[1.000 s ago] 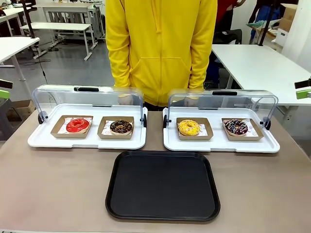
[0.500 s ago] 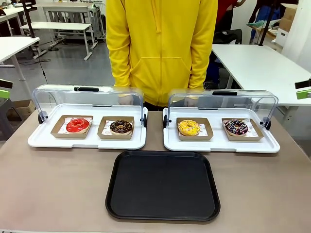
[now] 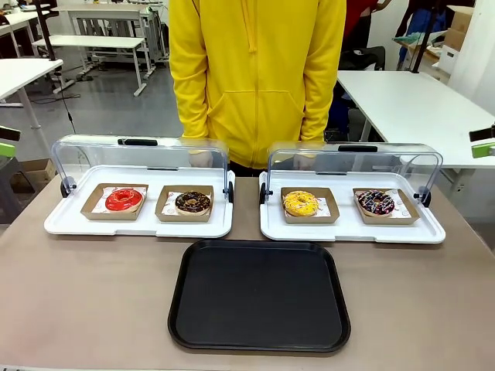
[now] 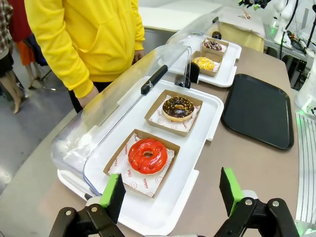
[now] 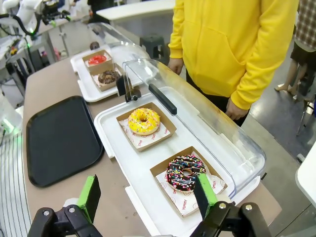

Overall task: Move the first donut from the left to the tray.
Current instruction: Pick up the Paper togo box containing the Donut indicated by the person and place it on the Handle tray.

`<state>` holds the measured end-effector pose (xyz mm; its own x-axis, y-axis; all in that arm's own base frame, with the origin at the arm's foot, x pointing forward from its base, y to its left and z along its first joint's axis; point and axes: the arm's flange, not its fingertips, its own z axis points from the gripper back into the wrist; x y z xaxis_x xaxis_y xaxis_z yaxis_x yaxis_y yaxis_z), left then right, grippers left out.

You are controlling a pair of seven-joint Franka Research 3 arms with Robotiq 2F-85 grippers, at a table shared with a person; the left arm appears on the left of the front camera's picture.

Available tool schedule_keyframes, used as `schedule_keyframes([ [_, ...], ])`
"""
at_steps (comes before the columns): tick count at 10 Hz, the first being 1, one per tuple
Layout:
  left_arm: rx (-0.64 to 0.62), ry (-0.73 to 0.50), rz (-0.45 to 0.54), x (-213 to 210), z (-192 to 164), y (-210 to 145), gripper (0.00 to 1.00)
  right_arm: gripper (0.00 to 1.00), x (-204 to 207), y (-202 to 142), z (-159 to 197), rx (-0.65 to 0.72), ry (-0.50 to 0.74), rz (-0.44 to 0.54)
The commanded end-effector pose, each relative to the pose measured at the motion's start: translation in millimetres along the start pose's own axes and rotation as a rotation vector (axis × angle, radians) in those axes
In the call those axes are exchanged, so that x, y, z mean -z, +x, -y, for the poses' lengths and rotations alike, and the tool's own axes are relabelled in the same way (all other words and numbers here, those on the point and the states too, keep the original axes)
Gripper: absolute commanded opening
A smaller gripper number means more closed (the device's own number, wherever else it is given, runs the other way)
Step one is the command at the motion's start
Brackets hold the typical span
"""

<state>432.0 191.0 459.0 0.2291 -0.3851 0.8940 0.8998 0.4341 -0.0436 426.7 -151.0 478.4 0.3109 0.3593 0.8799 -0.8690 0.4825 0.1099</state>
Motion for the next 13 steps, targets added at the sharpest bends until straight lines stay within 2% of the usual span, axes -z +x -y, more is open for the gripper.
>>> schedule_keyframes([
  [1,0.007,-0.001,0.023,-0.3,-0.1,1.8,1.0,1.0,0.7,2.2,1.6,-0.007,0.001,0.029],
  [13,0.007,-0.001,0.023,-0.3,-0.1,1.8,1.0,1.0,0.7,2.2,1.6,-0.007,0.001,0.029],
])
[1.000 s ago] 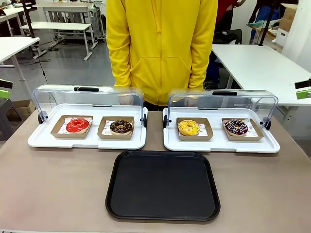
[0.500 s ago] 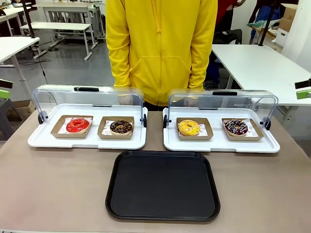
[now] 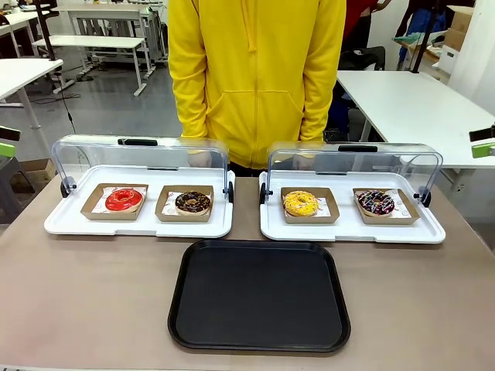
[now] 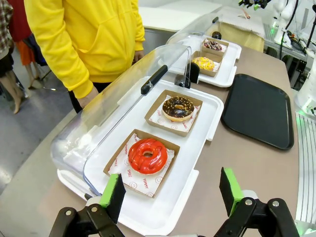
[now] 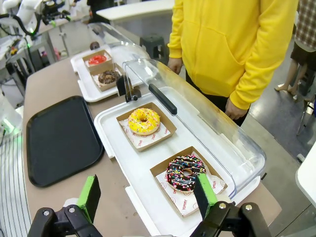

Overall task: Move the first donut from the left to the tray.
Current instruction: Pick up the Paper togo box containing the Donut indicated by the person and place it on the Handle tray.

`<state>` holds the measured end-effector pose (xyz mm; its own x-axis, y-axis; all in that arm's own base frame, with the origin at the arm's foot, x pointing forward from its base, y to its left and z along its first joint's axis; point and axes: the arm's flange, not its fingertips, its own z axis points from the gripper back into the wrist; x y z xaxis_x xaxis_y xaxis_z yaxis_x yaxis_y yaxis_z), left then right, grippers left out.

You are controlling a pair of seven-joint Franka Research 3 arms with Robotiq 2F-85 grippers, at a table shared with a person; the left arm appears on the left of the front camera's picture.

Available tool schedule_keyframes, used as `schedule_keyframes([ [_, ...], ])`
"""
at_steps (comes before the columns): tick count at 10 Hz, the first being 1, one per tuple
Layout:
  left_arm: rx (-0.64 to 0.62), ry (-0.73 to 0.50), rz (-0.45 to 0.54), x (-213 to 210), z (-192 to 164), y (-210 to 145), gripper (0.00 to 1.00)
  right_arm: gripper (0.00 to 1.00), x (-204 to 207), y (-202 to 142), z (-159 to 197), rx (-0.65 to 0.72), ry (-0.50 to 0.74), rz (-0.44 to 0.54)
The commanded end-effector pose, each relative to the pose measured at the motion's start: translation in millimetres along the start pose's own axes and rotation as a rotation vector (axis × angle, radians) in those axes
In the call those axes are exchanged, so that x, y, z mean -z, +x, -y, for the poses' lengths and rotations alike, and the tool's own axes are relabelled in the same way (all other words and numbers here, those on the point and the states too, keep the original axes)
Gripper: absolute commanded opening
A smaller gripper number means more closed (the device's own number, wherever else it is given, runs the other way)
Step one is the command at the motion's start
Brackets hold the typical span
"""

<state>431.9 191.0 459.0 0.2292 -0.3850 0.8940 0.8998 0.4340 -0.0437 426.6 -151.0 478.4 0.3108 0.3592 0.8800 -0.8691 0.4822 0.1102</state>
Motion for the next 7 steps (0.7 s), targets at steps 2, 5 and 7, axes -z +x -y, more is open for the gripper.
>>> schedule_keyframes([
  [2,0.007,-0.001,0.023,-0.3,-0.1,1.8,1.0,1.0,0.6,2.1,1.7,-0.007,0.0,0.029],
  [5,0.007,-0.001,0.023,-0.3,-0.1,1.8,1.0,1.0,0.6,2.1,1.7,-0.007,0.0,0.029],
  [7,0.007,-0.001,0.023,-0.3,-0.1,1.8,1.0,1.0,0.6,2.1,1.7,-0.007,0.0,0.029],
])
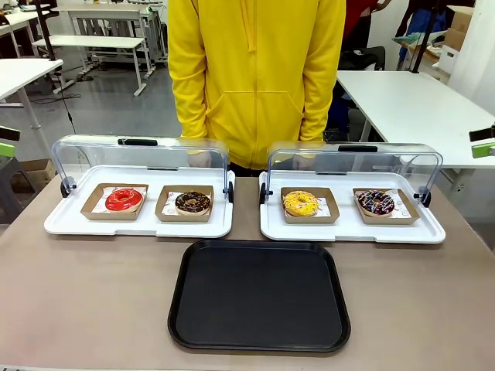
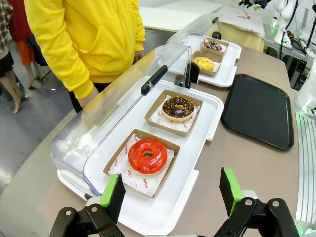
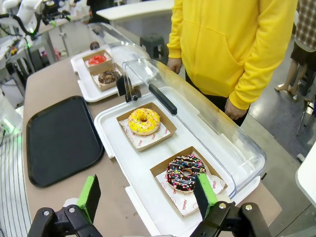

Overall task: Move the first donut from the left to the tray.
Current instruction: Pick up the Paper togo box containing the Donut indicated by the person and place it on the Handle tray.

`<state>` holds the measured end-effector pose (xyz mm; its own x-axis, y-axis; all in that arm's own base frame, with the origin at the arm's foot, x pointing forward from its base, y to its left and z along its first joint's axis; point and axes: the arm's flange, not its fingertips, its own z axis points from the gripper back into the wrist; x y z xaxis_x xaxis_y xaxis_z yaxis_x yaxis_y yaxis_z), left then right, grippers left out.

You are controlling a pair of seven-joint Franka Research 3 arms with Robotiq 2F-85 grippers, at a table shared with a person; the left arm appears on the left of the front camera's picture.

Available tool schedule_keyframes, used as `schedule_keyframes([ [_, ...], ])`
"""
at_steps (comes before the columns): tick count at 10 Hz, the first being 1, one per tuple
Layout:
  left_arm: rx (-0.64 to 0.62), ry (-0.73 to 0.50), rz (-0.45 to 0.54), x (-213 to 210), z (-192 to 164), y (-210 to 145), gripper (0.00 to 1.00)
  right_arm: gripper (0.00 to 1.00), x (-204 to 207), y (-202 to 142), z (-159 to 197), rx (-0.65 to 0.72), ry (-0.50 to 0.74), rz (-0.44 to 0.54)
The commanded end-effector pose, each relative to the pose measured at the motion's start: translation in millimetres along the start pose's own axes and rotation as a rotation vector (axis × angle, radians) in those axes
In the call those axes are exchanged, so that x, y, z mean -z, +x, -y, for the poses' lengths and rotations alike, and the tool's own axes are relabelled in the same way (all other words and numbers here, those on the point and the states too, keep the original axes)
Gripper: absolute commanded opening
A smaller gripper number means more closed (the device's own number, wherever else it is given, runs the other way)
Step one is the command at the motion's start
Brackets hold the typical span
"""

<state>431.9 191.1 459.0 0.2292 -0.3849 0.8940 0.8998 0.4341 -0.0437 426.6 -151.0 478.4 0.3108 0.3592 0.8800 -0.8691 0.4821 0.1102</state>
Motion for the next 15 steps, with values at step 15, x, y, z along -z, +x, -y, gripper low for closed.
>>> schedule_keyframes([
  [15,0.007,-0.001,0.023,-0.2,-0.1,1.8,1.0,1.0,0.6,2.2,1.7,-0.007,0.0,0.029],
])
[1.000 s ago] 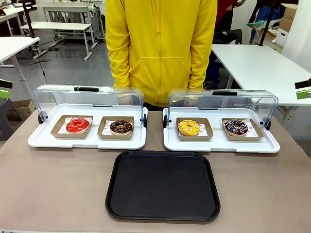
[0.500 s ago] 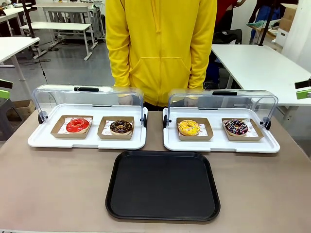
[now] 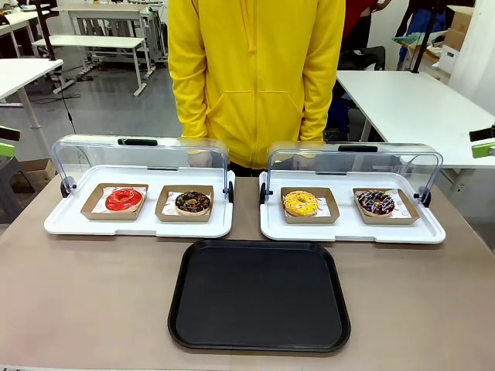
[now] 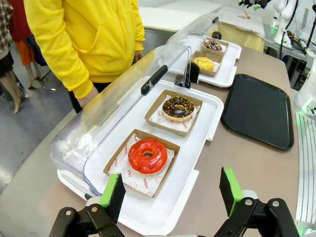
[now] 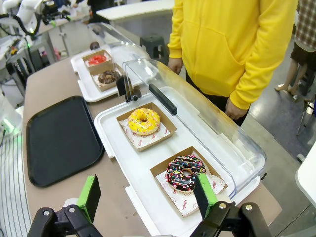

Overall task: Move the first donut from the left to the tray.
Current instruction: Pick up the Paper togo box containing the Donut indicated by the person and place it on the Handle tray.

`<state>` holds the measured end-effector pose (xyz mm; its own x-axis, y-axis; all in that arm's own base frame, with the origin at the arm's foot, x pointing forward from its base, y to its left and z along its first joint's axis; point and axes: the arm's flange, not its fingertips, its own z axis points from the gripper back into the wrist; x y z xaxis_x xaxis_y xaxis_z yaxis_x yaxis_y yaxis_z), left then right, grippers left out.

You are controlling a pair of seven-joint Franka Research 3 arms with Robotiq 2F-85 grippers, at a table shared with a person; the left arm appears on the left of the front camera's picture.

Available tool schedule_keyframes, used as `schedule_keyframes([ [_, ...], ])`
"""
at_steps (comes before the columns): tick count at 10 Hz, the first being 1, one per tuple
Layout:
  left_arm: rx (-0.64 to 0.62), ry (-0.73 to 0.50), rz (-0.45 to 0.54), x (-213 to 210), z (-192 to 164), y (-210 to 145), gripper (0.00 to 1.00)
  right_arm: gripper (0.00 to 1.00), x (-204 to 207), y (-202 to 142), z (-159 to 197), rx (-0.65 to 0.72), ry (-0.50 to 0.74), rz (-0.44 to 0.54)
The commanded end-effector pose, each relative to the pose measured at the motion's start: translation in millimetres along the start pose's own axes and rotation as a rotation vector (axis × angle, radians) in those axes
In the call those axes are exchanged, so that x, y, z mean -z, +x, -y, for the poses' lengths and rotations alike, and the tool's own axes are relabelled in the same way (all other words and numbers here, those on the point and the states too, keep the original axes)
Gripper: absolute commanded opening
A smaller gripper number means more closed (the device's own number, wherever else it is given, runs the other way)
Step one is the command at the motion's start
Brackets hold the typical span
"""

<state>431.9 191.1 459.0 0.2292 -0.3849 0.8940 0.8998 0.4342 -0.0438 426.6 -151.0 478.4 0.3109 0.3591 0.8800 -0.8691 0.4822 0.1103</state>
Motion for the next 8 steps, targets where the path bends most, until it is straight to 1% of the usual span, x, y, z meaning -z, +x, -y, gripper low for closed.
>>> schedule_keyframes([
  [1,0.007,-0.001,0.023,-0.2,-0.1,1.9,1.0,1.0,0.7,2.2,1.7,-0.007,0.0,0.029],
  [8,0.007,-0.001,0.023,-0.2,-0.1,1.9,1.0,1.0,0.7,2.2,1.7,-0.007,0.0,0.029],
])
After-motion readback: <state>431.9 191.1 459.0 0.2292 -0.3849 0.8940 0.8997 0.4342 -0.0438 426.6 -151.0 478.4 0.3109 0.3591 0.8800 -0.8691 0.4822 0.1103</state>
